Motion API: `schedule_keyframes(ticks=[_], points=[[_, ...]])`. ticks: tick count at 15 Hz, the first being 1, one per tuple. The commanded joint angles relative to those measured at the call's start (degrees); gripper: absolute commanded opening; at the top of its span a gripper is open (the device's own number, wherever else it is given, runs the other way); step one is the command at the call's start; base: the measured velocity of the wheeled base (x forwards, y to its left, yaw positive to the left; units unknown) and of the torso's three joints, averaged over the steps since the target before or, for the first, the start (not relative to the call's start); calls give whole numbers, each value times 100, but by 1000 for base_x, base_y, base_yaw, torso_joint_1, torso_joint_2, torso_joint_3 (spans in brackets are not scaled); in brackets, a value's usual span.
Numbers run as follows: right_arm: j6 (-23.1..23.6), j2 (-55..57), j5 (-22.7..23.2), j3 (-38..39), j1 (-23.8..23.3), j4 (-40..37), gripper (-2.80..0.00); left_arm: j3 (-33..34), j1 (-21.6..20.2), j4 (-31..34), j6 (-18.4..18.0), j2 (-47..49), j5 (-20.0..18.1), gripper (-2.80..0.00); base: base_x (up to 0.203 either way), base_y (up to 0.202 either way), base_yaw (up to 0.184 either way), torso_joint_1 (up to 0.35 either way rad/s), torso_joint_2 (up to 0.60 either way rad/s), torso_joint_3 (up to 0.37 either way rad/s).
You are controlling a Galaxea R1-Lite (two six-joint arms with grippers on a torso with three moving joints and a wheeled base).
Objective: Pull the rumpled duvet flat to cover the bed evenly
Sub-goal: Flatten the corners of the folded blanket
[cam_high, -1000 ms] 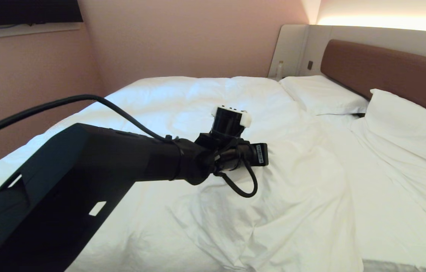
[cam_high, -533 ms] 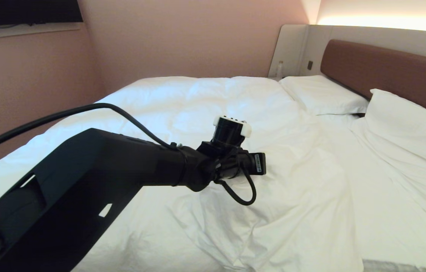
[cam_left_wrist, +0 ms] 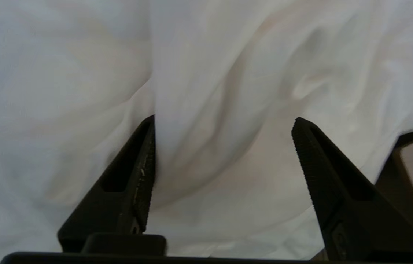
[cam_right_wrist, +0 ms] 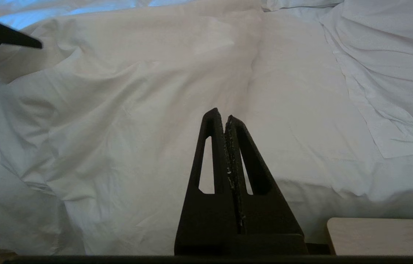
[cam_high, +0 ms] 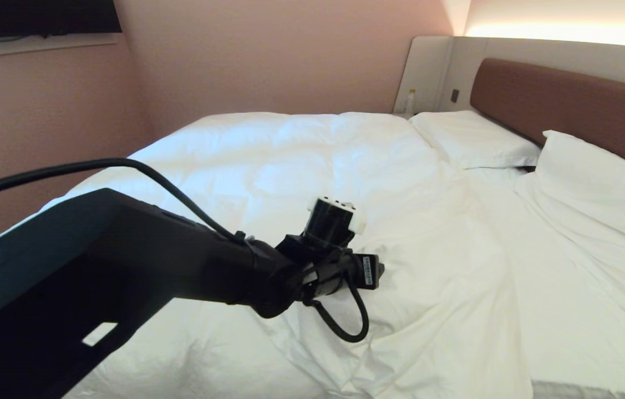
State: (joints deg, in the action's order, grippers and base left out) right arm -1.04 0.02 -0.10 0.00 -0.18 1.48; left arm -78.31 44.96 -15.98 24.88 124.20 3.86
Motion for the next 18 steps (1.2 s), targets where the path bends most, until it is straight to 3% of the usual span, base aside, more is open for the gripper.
schedule_keyframes(ticks=[1,5,7,9,11,14,16,17,18], points=[[-2,-2,1,0,1,2,-280,664,16,-186,28,-452,112,0,0,0,0,0,0,0],[-2,-2,1,0,1,2,-280,2333,-117,-1520,44,-1235,725,0,0,0,0,0,0,0],[-2,-2,1,0,1,2,-280,2980,-334,-2144,377,-1430,898,0,0,0,0,0,0,0],[-2,-2,1,0,1,2,-280,3133,-637,-2433,980,-1448,723,0,0,0,0,0,0,0],[-2,-2,1,0,1,2,-280,3203,-1075,-2466,1240,-1740,346,0,0,0,0,0,0,0],[-2,-2,1,0,1,2,-280,3687,-1287,-2482,1532,-1884,126,0,0,0,0,0,0,0],[-2,-2,1,0,1,2,-280,3984,-1320,-2482,2181,-1738,-63,0,0,0,0,0,0,0],[-2,-2,1,0,8,2,-280,4021,-1325,-2478,2297,-1695,-179,-280,0,0,0,0,0,0],[-2,-2,1,0,1,2,-280,4043,-1334,-2472,2422,-1660,-304,-280,0,0,0,0,0,0]])
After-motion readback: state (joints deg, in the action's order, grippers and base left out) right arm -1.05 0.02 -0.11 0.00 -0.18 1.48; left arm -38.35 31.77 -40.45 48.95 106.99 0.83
